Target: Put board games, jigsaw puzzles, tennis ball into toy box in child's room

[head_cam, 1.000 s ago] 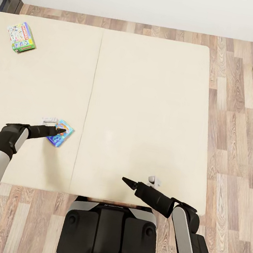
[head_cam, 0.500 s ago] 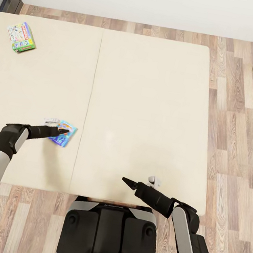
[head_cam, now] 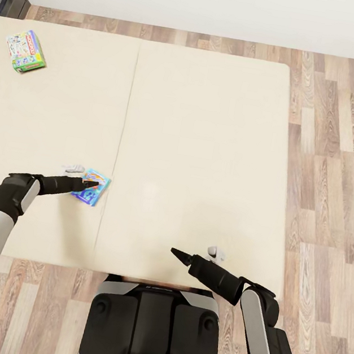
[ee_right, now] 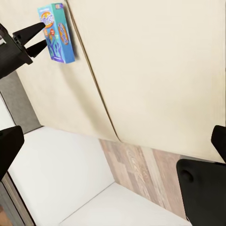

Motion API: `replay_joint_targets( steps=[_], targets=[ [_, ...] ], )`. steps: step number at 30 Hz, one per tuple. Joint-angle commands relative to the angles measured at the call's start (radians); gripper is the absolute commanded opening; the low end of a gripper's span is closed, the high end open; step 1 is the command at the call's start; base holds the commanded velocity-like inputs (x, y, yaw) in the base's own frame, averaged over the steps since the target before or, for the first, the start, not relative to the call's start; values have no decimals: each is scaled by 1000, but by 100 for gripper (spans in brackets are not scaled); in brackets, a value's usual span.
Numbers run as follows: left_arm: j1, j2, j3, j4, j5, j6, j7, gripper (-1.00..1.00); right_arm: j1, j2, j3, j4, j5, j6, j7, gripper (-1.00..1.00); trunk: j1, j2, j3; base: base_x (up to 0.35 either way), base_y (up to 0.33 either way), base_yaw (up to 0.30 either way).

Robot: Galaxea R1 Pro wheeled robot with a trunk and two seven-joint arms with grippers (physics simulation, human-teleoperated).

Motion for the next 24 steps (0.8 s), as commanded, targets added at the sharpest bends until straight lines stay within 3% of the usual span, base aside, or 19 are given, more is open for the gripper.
replay_joint_targets(
  steps=[1, 24],
  targets=[
    [0, -1, 6, -1, -5, 8, -7, 100, 0, 0, -1, 0, 6, 4, 7, 100, 1, -1, -1, 0, -164, 0],
    [0, -5, 6, 10, -2, 16, -12, 100, 0, 0, -1, 0, 6, 4, 7, 100, 1, -1, -1, 0, -193, 0]
  ],
)
